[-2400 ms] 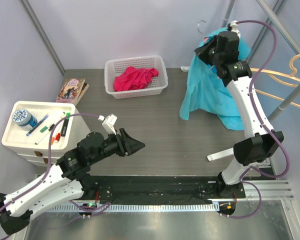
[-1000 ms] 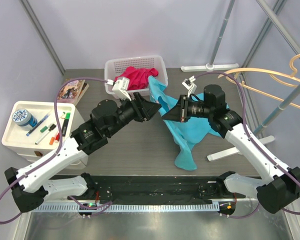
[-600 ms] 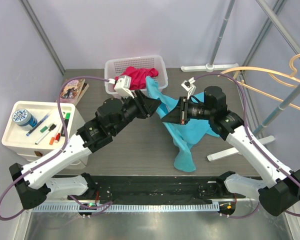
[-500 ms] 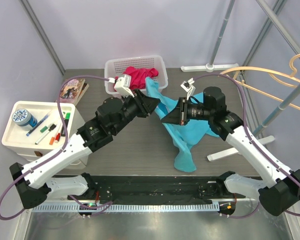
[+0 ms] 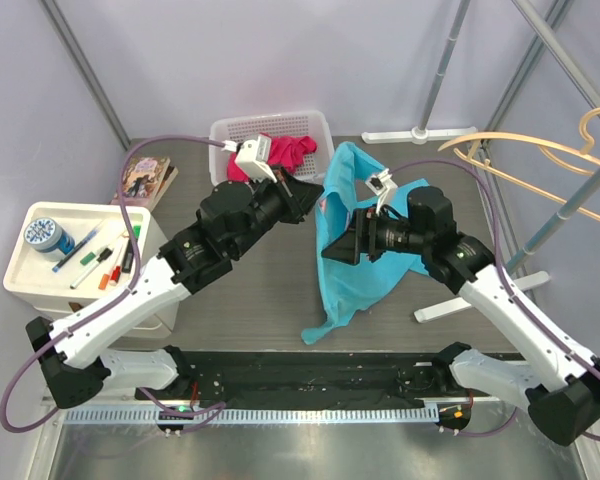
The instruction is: Remove the t-shirt from the hanger
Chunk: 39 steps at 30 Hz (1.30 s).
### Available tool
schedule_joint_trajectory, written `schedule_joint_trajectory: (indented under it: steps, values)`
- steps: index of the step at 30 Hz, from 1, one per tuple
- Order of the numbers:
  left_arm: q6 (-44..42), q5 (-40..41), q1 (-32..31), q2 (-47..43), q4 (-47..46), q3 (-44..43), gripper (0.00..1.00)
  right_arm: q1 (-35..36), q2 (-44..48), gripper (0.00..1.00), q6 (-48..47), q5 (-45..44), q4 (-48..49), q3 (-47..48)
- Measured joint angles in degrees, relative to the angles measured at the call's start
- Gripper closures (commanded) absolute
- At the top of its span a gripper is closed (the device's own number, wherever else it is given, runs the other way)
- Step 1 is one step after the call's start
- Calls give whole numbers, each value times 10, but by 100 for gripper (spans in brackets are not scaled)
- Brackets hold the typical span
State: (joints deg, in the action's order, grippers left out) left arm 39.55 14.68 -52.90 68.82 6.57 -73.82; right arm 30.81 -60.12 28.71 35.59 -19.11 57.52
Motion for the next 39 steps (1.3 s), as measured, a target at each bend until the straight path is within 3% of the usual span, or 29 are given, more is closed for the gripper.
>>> schedule_joint_trajectory:
  steps: [6, 12, 16, 22, 29, 35, 39]
  values:
    - [-11, -4, 10, -9, 14, -16, 100, 1, 67, 24, -36, -97, -62, -9]
    - [-9, -23, 16, -39, 43, -13, 100, 2, 72, 47, -54, -213, -69, -7]
    - [2, -39, 16, -73, 52, 0, 100, 2, 51, 51, -85, -216, -21, -9]
    - [16, -64, 16, -94, 63, 4, 100, 2, 12, 35, -123, -169, 91, -15]
    - [23, -80, 16, -95, 76, 10, 100, 10, -34, 35, -150, -169, 127, 7]
    - [20, -72, 16, -100, 79, 14, 100, 28, -19, 27, -103, -209, 82, 13]
    - [13, -49, 16, -100, 76, 14, 100, 37, 39, 21, -44, -184, 31, 11]
